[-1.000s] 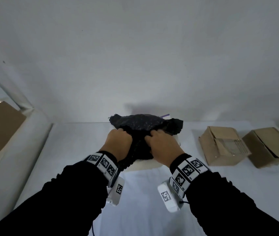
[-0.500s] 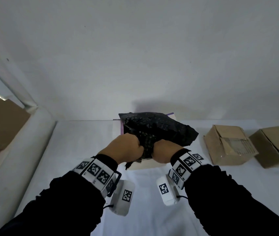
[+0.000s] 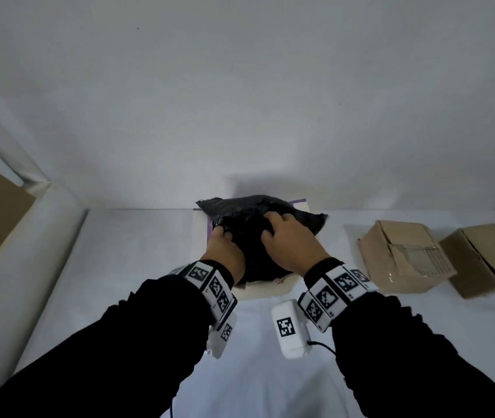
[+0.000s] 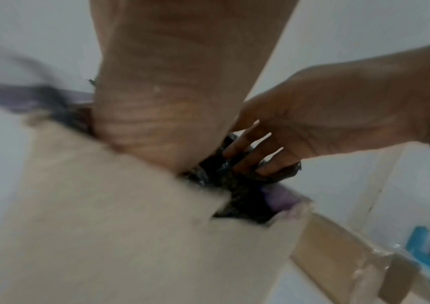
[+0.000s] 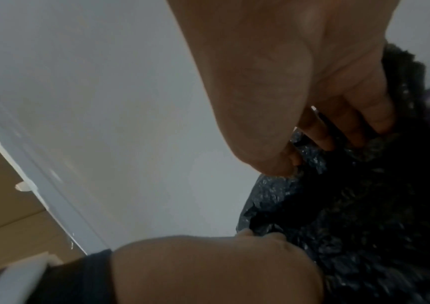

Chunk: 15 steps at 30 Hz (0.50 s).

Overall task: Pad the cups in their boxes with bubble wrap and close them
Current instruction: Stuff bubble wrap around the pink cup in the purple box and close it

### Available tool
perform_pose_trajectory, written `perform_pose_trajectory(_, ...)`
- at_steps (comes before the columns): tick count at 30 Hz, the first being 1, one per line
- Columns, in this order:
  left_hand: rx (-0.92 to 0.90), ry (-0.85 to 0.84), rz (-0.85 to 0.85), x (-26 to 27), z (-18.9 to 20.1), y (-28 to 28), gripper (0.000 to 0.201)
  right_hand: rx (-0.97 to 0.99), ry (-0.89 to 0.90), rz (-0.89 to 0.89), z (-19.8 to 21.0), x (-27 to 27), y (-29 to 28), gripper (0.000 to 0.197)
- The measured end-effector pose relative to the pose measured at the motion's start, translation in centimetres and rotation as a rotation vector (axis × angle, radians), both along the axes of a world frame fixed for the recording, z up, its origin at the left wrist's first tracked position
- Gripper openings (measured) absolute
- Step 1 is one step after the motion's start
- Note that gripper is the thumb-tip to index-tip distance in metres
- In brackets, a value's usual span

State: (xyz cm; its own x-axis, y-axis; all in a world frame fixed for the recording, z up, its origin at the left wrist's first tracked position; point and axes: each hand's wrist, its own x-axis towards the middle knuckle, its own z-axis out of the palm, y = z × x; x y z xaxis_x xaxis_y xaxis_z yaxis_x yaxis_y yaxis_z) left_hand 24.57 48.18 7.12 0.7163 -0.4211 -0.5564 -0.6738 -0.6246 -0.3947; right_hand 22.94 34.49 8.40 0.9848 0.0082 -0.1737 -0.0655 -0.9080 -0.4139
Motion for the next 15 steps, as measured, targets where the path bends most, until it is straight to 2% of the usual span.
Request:
perform_pose_trajectory(4,-0.158,-0.061,-0.089,0.8,-0.8,2.0,0.029,-0.015,0.148,0.049,-3.0,1.6,0.8,0.053)
perform_pose_trajectory(8,-0.604,-0.155,-0.126,1.4,0.6,3.2,0.011,-0.053,0.219,0.071,-4.4,2.9,0.9,0.049)
perform_pose_trajectory(9,-0.721,-0.188,-0.089,1.6,0.9,3.3,0.017,-0.059,0.221,0.06,-4.3,3.0,0.8,0.047)
perform_pose_trajectory(11,-0.888,-0.193,0.029,2.2,0.7,3.9,0.053,-0.04,0.238,0.042,-3.9,3.3,0.8,0.044)
perform_pose_trajectory(12,-0.914,-0.16,0.078,2.4,0.4,4.0,0.07,-0.026,0.252,0.048,-3.5,3.4,0.8,0.044)
perform_pose_trajectory(13,-0.884,-0.119,0.11,2.6,0.1,4.0,0.083,-0.009,0.276,0.069,-3.1,3.5,0.7,0.045)
perform_pose_trajectory(15,-0.773,-0.052,0.129,2.7,-0.6,3.5,0.093,0.012,0.319,0.126,-1.8,3.3,0.6,0.045)
